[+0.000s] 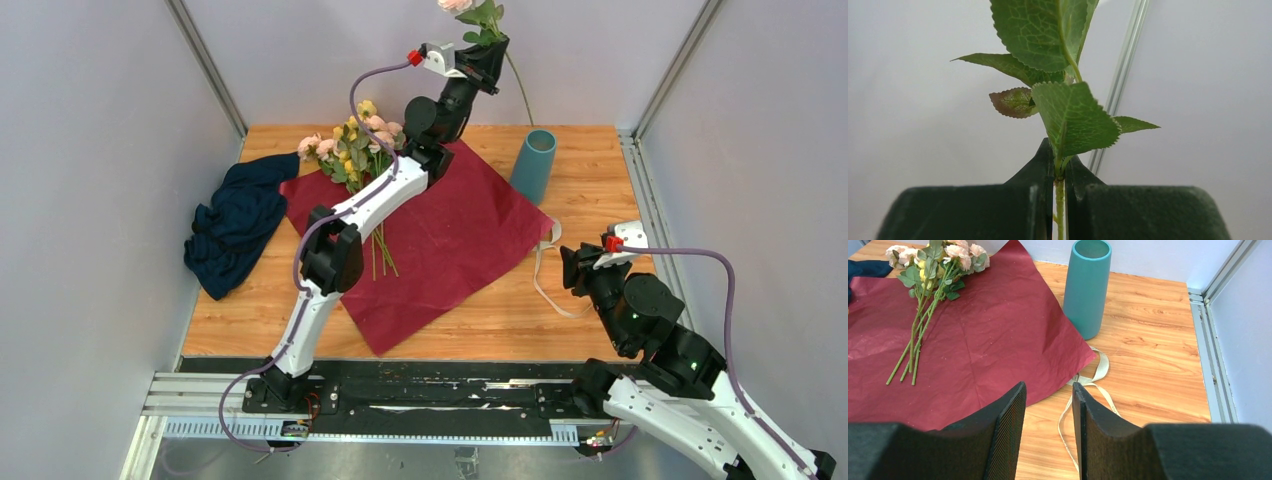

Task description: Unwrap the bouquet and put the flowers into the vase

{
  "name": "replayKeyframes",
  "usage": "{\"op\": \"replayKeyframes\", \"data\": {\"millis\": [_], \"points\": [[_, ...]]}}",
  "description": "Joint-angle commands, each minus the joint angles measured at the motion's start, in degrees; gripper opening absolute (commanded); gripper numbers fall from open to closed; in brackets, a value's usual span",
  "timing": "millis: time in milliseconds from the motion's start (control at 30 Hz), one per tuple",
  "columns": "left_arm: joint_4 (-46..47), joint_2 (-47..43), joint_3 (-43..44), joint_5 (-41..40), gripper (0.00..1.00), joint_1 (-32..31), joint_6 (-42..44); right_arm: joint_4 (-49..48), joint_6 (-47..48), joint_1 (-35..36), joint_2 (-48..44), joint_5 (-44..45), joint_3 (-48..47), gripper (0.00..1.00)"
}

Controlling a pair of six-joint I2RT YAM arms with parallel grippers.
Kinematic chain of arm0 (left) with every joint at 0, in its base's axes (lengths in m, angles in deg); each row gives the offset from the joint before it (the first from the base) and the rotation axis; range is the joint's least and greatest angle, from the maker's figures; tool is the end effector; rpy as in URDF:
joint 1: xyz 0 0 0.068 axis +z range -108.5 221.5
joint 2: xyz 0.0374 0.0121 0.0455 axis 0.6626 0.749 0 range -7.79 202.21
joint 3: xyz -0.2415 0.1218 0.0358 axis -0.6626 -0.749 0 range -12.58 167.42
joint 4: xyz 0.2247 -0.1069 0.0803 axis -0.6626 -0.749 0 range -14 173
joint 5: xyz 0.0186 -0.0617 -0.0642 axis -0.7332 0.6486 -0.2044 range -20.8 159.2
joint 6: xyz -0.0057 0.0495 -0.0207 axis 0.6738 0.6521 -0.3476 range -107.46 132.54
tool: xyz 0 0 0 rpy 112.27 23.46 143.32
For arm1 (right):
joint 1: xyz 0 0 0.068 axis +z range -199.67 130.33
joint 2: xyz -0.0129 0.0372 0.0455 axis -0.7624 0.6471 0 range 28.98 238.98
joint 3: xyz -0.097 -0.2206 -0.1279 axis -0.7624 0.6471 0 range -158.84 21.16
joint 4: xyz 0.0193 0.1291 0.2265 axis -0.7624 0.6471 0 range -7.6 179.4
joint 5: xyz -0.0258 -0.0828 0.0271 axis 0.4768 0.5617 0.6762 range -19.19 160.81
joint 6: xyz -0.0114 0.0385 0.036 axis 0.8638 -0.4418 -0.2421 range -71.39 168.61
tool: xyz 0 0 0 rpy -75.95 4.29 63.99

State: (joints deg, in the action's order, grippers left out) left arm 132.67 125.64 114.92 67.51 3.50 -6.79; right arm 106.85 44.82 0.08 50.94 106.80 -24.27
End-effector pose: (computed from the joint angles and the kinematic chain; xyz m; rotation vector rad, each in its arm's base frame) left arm 0.4188 -0.3259 0.4155 0.1076 0.8330 -0.9318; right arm 0.0667 0.0466 0.3631 -0.1463 1.5825 0.2314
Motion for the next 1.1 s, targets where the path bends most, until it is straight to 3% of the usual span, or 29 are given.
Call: {"op": "replayKeyframes", "data": {"millis": [0, 200, 500, 1067], "points": [[2.9, -3.3, -2.1, 1.9, 0.00, -0.1, -0.8, 0.1, 0.6, 0.4, -0.1, -0.2, 0.6, 0.42], [6.1, -5.0, -6.7, 3.3, 0.00, -0.1, -3.7, 0.1, 0.7, 0.4, -0.6, -0.5, 0.4, 0.42], [4.7, -1.9, -6.2, 3.9, 0.00, -0.2, -4.8, 0.3, 0.3, 0.5, -1.5, -0.5, 0.5, 0.42], [-2.1, 8.7, 3.4, 4.0, 0.00, -4.0, -0.4, 0.3, 0.6, 0.5, -0.3, -0.3, 0.7, 0.42]]}}
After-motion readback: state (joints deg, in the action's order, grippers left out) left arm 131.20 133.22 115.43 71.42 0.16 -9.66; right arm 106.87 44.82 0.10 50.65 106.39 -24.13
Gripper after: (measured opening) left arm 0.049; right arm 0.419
